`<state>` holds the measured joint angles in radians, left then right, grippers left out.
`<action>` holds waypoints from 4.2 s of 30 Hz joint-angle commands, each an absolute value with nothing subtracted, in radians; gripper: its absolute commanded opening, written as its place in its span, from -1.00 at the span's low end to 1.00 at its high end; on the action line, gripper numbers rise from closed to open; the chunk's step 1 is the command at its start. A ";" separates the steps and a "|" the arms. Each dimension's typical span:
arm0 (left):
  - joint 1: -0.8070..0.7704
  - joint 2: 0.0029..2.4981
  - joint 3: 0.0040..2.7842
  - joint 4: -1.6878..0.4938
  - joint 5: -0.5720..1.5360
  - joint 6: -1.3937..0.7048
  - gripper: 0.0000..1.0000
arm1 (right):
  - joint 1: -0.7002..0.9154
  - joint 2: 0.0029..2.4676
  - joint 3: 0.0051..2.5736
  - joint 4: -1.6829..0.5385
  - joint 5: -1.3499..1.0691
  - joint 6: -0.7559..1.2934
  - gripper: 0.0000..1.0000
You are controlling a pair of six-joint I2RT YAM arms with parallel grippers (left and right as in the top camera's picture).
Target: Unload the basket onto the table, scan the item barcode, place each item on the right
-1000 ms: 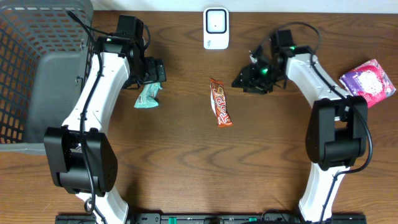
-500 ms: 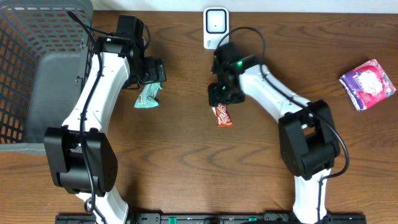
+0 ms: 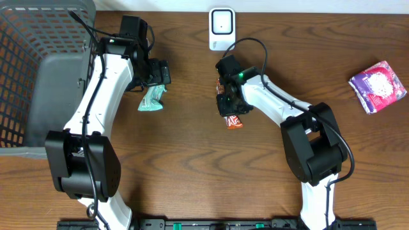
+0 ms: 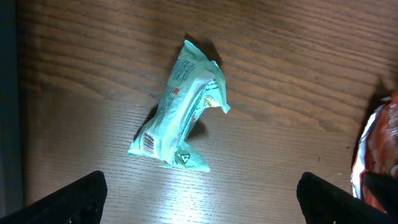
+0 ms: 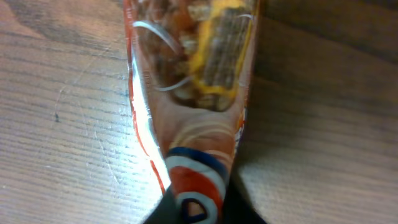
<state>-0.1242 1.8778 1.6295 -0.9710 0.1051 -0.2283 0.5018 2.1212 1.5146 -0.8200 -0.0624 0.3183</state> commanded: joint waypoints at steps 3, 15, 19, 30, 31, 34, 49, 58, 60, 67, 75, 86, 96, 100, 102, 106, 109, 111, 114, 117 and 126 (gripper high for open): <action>-0.121 1.885 1.625 -0.976 0.096 -0.222 0.96 | 0.497 2.131 1.658 -0.841 -0.043 0.324 -0.98; -0.121 1.885 1.625 -0.976 0.096 -0.222 0.96 | 0.455 2.131 1.906 -0.796 0.036 0.317 -0.98; -0.121 1.885 1.625 -0.976 0.096 -0.222 0.96 | 0.443 2.131 1.917 -0.668 0.066 0.288 -0.98; -0.121 1.885 1.625 -0.976 0.096 -0.222 0.96 | 0.435 2.133 1.917 -0.459 0.137 0.201 -0.98; -0.121 1.885 1.625 -0.976 0.096 -0.222 0.96 | 0.433 2.133 1.917 -0.449 0.141 0.201 -0.98; -0.121 1.885 1.625 -0.976 0.096 -0.222 0.96 | 0.427 2.134 1.917 -0.418 0.141 0.205 -0.98; -0.121 1.885 1.625 -0.976 0.096 -0.222 0.95 | 0.398 2.266 1.917 -0.171 0.172 0.269 -0.98; -0.121 1.885 1.625 -0.976 0.096 -0.222 0.96 | 0.342 2.308 1.917 -0.080 0.174 0.337 -0.98; -0.121 1.885 1.625 -0.976 0.096 -0.222 0.96 | 0.321 2.300 1.918 -0.099 0.175 0.345 -0.98; -0.121 1.885 1.625 -0.976 0.096 -0.222 0.96 | 0.186 2.184 1.918 -0.280 0.194 0.418 -0.98; -0.121 1.885 1.625 -0.976 0.096 -0.222 0.96 | -0.053 2.137 1.916 -0.640 0.194 0.334 -0.98; -0.121 1.885 1.625 -0.976 0.096 -0.222 0.96 | -0.276 2.235 1.915 -0.873 0.205 0.319 -0.69; -0.121 1.885 1.625 -0.976 0.096 -0.222 0.96 | -0.270 2.123 1.919 -0.890 0.195 0.306 0.48; -0.121 1.885 1.625 -0.976 0.096 -0.222 0.96 | -0.216 1.996 1.919 -0.875 0.087 0.306 0.50; -0.121 1.885 1.625 -0.976 0.096 -0.222 0.96 | -0.185 1.930 1.919 -0.871 -0.018 0.307 0.99; -0.121 1.885 1.625 -0.976 0.096 -0.222 0.96 | -0.127 1.835 1.919 -0.866 -0.195 0.307 0.98; -0.121 1.885 1.625 -0.976 0.096 -0.222 0.96 | -0.075 1.785 1.919 -0.868 -0.300 0.318 0.99; -0.121 1.885 1.625 -0.976 0.096 -0.222 0.96 | -0.045 1.772 1.919 -0.873 -0.345 0.318 0.99; -0.121 1.885 1.625 -0.976 0.096 -0.222 0.96 | 0.006 1.771 1.919 -0.902 -0.390 0.318 0.99; -0.121 1.885 1.625 -0.976 0.096 -0.222 0.96 | 0.053 1.778 1.919 -0.941 -0.391 0.317 0.98; -0.121 1.885 1.625 -0.976 0.096 -0.222 0.96 | 0.119 1.780 1.918 -0.945 -0.391 0.317 0.99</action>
